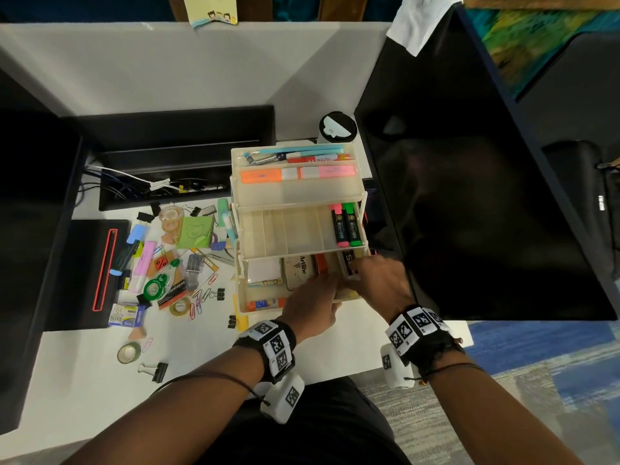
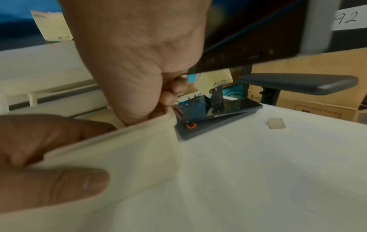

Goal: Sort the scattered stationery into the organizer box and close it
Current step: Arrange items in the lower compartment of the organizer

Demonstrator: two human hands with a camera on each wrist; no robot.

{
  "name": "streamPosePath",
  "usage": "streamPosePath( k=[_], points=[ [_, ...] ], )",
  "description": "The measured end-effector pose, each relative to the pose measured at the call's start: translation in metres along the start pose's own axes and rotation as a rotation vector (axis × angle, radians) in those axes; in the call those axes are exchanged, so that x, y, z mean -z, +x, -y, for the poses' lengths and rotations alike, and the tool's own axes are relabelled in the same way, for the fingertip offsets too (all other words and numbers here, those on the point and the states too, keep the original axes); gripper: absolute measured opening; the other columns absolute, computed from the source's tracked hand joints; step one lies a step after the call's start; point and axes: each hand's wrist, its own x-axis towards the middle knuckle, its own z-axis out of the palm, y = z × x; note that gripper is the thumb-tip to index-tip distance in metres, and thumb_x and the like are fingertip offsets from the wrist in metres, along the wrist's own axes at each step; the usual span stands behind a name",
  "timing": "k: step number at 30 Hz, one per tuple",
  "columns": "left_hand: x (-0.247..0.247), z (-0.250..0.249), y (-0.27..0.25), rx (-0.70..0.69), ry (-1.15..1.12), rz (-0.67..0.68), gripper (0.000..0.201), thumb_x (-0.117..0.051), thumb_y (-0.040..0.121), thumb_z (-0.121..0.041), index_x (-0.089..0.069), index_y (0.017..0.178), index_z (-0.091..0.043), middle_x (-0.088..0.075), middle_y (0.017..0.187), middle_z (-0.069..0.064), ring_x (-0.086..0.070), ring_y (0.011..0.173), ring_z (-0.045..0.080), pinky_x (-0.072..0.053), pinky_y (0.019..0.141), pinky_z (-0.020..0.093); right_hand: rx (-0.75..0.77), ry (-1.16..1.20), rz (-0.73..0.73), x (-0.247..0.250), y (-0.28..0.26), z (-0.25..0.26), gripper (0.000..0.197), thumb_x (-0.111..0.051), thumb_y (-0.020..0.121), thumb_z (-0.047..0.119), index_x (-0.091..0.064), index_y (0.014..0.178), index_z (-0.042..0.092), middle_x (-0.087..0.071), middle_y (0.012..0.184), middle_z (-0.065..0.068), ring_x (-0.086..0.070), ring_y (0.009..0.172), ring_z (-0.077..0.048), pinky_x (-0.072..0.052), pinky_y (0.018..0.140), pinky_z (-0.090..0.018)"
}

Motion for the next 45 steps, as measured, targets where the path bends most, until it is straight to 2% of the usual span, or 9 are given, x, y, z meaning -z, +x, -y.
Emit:
streamPosePath(
  k=[4,11,16,21,26,28,31,35,45],
  points=[
    [0.002,-0.003,-0.001,0.066,-0.066,0.012,0.039,-0.072,0.091,-0.028,-0.052,0.125,-0.027,-0.068,0.114,-0.002,-0.067,0.106,0.02,-0.059,0.086,0.035,0.007,-0.005,0.014,-0.002,-0.003,-0.001,0.032,-0.066,0.09,0.053,-0.074,0.101,0.024,-0.074,0.095,-0.002,-0.072,0.088,-0.025,-0.055,0.075,-0.033],
    [0.004,-0.004,-0.001,0.02,-0.01,0.064,0.069,-0.07,0.087,-0.013,-0.04,0.146,-0.031,-0.058,0.137,-0.003,-0.059,0.123,0.024,-0.057,0.094,0.035,0.064,-0.034,-0.02,0.0,-0.002,-0.001,0.031,-0.061,0.086,0.021,-0.069,0.115,0.03,-0.076,0.1,-0.003,-0.073,0.091,-0.028,-0.056,0.074,-0.034],
    [0.012,-0.007,-0.001,0.084,-0.025,0.203,0.11,-0.07,0.086,-0.009,0.003,0.164,-0.038,-0.032,0.164,0.011,-0.058,0.128,0.035,-0.058,0.095,0.045,0.007,-0.099,0.03,0.002,0.001,0.005,0.012,-0.063,0.09,0.028,-0.074,0.096,0.025,-0.076,0.092,-0.001,-0.074,0.083,-0.025,-0.056,0.069,-0.032],
    [0.024,-0.013,0.001,0.122,-0.058,0.322,0.115,-0.063,0.088,-0.002,0.016,0.162,-0.042,-0.006,0.173,0.013,-0.052,0.137,0.039,-0.054,0.101,0.045,0.003,-0.114,0.058,0.004,0.002,0.006,0.017,-0.066,0.09,0.036,-0.074,0.09,0.02,-0.075,0.088,-0.003,-0.073,0.08,-0.026,-0.057,0.07,-0.032],
    [0.028,-0.011,0.005,0.111,-0.053,0.394,0.118,-0.063,0.088,-0.003,0.022,0.159,-0.043,0.004,0.173,0.012,-0.045,0.143,0.039,-0.051,0.106,0.044,0.021,-0.074,0.051,0.004,0.002,0.004,0.02,-0.067,0.09,0.04,-0.073,0.089,0.021,-0.074,0.087,-0.002,-0.073,0.078,-0.024,-0.06,0.07,-0.034],
    [0.025,-0.007,0.006,0.083,-0.067,0.36,0.113,-0.068,0.089,-0.008,0.013,0.161,-0.042,-0.011,0.172,0.013,-0.045,0.143,0.038,-0.05,0.107,0.045,0.033,-0.049,0.029,0.005,0.0,0.003,0.017,-0.067,0.09,0.038,-0.073,0.091,0.022,-0.075,0.09,-0.002,-0.073,0.082,-0.026,-0.058,0.071,-0.033],
    [0.018,-0.003,0.003,0.029,-0.109,0.203,0.081,-0.074,0.092,-0.021,-0.024,0.154,-0.031,-0.051,0.149,0.006,-0.057,0.13,0.03,-0.052,0.103,0.038,0.038,-0.043,-0.006,0.006,-0.006,0.002,0.013,-0.062,0.091,0.02,-0.072,0.099,0.02,-0.074,0.099,-0.004,-0.072,0.091,-0.027,-0.057,0.077,-0.035],
    [0.013,0.003,-0.001,0.063,-0.058,0.104,0.044,-0.071,0.095,-0.025,-0.053,0.135,-0.023,-0.065,0.128,0.002,-0.065,0.116,0.024,-0.052,0.094,0.03,-0.039,0.025,-0.029,0.005,-0.009,0.003,0.018,-0.065,0.09,0.019,-0.075,0.102,0.025,-0.075,0.099,-0.003,-0.073,0.091,-0.025,-0.058,0.077,-0.036],
    [0.017,0.003,-0.003,0.039,-0.037,0.173,0.036,-0.066,0.097,-0.021,-0.061,0.132,-0.024,-0.071,0.12,0.004,-0.07,0.106,0.026,-0.059,0.09,0.034,-0.075,0.122,-0.014,-0.002,-0.012,0.001,0.025,-0.063,0.087,0.015,-0.077,0.102,0.031,-0.075,0.096,-0.001,-0.071,0.087,-0.025,-0.059,0.076,-0.035]
  ],
)
